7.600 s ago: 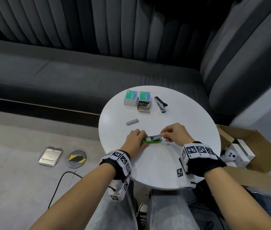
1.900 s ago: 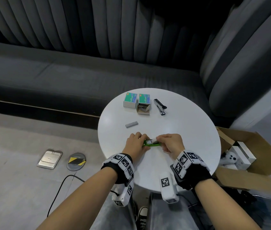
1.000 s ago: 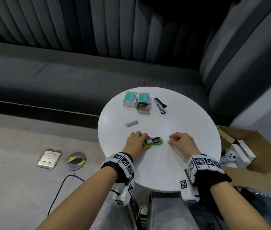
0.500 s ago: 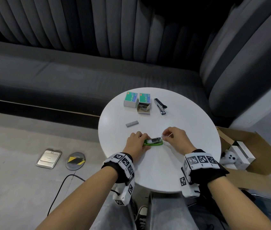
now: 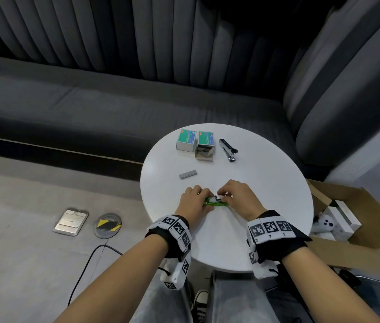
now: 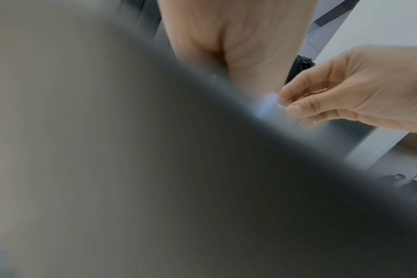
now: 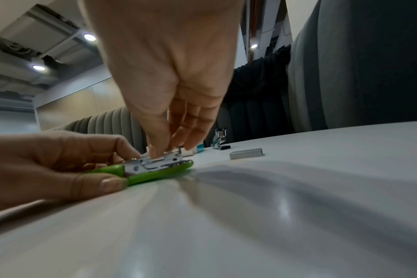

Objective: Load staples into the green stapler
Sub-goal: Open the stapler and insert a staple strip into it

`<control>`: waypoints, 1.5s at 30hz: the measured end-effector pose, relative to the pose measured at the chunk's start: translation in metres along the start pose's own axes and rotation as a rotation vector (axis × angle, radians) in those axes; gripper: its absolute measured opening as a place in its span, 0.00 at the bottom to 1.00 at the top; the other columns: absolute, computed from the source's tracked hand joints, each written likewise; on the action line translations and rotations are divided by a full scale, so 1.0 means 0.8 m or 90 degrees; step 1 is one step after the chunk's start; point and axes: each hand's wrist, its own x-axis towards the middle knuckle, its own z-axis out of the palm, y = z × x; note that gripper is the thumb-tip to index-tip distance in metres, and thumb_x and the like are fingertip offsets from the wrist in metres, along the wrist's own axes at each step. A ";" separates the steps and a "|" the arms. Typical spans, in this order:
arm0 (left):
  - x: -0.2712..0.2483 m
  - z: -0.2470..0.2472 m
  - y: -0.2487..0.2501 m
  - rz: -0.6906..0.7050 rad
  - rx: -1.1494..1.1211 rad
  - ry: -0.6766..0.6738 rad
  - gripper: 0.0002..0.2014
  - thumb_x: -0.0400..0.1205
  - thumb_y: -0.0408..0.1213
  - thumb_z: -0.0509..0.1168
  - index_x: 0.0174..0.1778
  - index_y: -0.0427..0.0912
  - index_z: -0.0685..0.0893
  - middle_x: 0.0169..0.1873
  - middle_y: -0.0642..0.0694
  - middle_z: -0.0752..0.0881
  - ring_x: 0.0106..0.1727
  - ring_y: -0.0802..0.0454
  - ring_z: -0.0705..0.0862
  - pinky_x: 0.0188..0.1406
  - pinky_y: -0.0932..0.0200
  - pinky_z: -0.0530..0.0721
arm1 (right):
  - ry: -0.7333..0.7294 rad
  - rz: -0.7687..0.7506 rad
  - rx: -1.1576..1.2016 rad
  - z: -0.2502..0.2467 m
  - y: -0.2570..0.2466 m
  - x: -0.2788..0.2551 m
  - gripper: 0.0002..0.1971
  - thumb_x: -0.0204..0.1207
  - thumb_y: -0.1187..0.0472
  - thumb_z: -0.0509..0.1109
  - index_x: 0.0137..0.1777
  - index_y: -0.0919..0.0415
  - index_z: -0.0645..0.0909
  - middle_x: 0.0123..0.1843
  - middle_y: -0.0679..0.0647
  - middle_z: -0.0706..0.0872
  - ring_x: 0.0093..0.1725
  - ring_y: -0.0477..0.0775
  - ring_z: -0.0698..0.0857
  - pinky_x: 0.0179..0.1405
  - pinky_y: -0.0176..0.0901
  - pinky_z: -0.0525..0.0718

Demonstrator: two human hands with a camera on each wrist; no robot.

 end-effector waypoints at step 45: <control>-0.002 0.000 -0.002 0.000 0.008 0.003 0.15 0.78 0.42 0.65 0.60 0.45 0.78 0.55 0.42 0.78 0.57 0.42 0.72 0.58 0.51 0.71 | -0.041 0.005 -0.006 -0.001 0.002 -0.003 0.14 0.79 0.68 0.59 0.61 0.67 0.79 0.62 0.62 0.78 0.62 0.59 0.77 0.57 0.36 0.69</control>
